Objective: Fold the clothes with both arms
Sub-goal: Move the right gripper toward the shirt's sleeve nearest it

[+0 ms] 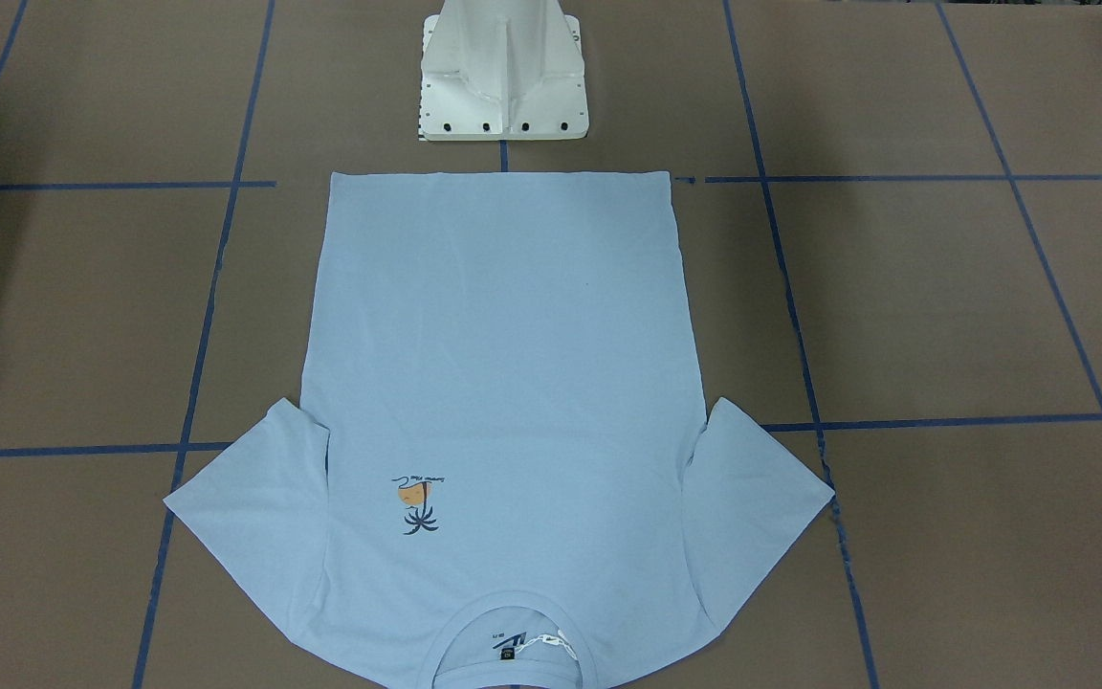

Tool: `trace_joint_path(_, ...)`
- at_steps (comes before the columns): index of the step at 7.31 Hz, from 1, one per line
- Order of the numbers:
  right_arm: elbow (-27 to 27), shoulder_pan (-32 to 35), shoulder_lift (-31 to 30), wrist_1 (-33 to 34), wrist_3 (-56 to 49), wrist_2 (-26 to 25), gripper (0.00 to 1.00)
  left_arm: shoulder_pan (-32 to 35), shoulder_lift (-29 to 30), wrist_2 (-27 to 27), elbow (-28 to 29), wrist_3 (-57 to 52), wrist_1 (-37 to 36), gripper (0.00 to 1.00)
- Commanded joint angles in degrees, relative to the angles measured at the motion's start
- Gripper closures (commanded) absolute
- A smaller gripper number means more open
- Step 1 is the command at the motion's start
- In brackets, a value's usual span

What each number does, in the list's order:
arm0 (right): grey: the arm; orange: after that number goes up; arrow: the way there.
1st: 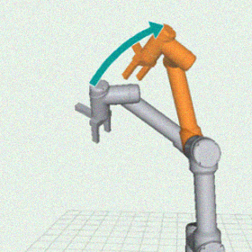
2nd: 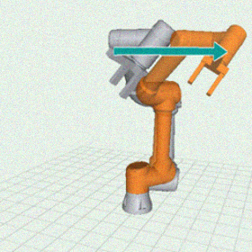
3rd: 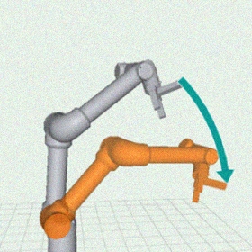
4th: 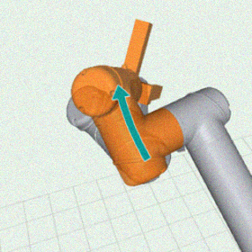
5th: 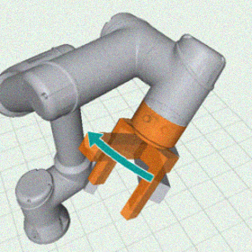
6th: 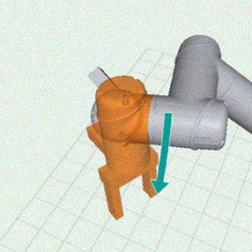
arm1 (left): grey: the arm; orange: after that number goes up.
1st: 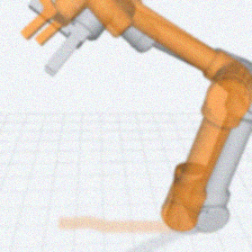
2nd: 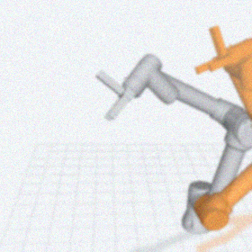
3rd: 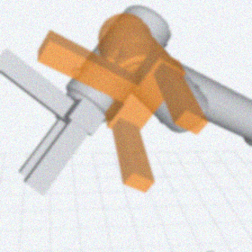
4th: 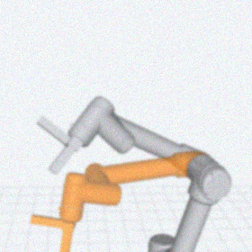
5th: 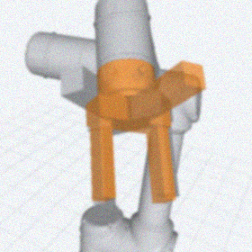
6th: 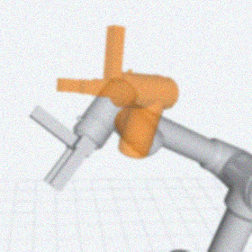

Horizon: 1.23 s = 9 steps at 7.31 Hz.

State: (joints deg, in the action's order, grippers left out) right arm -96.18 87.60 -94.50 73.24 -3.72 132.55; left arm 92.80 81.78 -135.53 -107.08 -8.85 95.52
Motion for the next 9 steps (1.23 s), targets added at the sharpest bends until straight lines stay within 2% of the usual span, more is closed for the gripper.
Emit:
trace_joint_path(1, 11.1, -2.1, 12.1, -0.9, 0.0, 0.1, 0.00, -0.1, 2.8, -0.2, 8.1, 1.1, 17.9, 0.00)
trace_joint_path(2, 17.0, -5.7, 18.7, -1.0, 0.0, -0.2, 0.00, 0.1, 4.6, -0.3, 11.2, 4.7, 19.9, 0.00)
trace_joint_path(3, 20.4, -9.1, 24.4, -0.7, 3.4, -0.4, 0.00, -0.1, 5.1, -0.3, 11.4, 5.8, 20.0, 0.00)
trace_joint_path(4, 20.4, -13.1, 26.8, -1.7, 14.1, -0.2, 0.00, -0.1, 5.5, -0.3, 11.5, 5.9, 20.0, 0.00)
trace_joint_path(7, 22.0, -22.2, 29.0, -21.3, 46.7, -2.4, 0.00, -0.1, 5.8, -0.3, 11.5, 5.9, 20.0, 0.00)
trace_joint_path(8, 22.1, -25.4, 29.5, -25.3, 53.0, -7.7, 0.00, -0.1, 5.9, -0.3, 11.5, 5.8, 20.0, 0.00)
trace_joint_path(9, 23.0, -27.9, 29.5, -28.3, 54.5, -11.2, 0.00, -0.1, 5.8, -0.3, 11.5, 5.8, 20.0, 0.00)
